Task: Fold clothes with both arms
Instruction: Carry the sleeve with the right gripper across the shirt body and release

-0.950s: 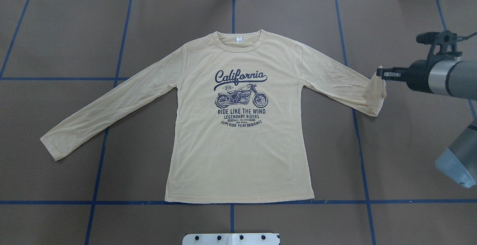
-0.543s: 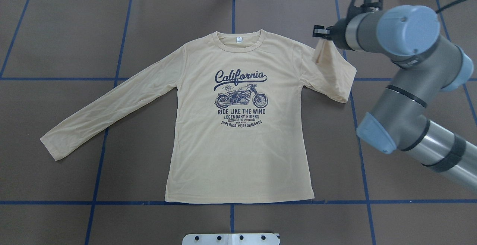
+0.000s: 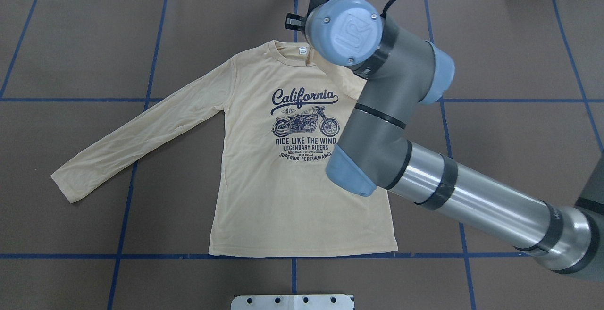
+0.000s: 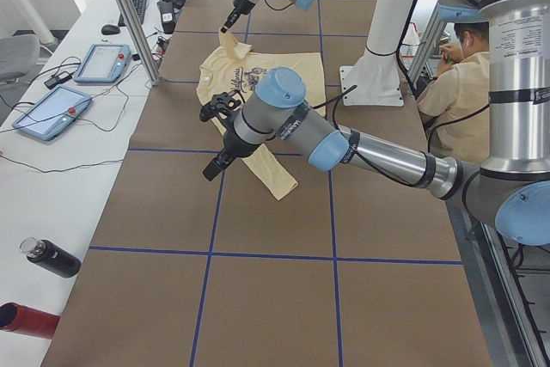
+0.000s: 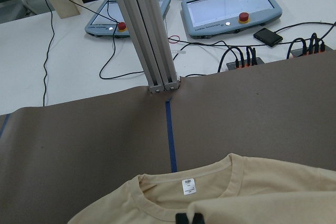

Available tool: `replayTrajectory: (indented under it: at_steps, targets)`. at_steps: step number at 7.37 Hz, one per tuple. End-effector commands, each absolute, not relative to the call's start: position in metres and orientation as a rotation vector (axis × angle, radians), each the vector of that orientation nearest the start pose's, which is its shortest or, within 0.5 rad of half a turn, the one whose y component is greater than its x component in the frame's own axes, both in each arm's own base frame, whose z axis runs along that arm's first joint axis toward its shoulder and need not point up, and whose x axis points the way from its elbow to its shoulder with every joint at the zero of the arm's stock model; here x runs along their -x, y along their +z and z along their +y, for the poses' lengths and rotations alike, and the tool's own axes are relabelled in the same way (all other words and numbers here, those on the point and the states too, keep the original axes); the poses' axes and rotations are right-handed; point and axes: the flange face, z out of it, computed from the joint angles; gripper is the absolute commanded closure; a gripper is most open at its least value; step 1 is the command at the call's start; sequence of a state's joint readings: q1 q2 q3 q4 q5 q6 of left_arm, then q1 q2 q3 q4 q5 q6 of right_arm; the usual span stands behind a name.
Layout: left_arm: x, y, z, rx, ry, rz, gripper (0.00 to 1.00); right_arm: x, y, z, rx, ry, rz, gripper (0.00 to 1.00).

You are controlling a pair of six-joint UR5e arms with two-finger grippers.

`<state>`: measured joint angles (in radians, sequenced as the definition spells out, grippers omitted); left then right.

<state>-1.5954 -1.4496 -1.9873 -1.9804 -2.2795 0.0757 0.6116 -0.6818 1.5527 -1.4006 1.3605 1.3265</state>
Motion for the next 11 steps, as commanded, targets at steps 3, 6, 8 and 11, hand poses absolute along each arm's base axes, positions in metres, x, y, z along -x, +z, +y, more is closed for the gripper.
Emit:
replayTrajectory:
  at_steps: [3, 6, 8, 11]
  targets:
    - [0.079, 0.464, -0.447, -0.705, 0.295, 0.646, 0.0, 0.64, 0.007, -0.529, -0.551, 0.485, -0.808, 1.0]
    - [0.08, 0.465, -0.448, -0.704, 0.292, 0.643, 0.0, 0.676, -0.026, -0.531, -0.475, 0.595, -0.808, 0.1]
    - [0.08, 0.465, -0.447, -0.706, 0.294, 0.644, 0.0, 0.674, -0.05, -0.534, -0.434, 0.607, -0.831, 0.01]
    - [0.071, 0.461, -0.448, -0.709, 0.32, 0.652, 0.0, 0.626, -0.05, -0.58, -0.295, 0.602, -0.799, 0.0]
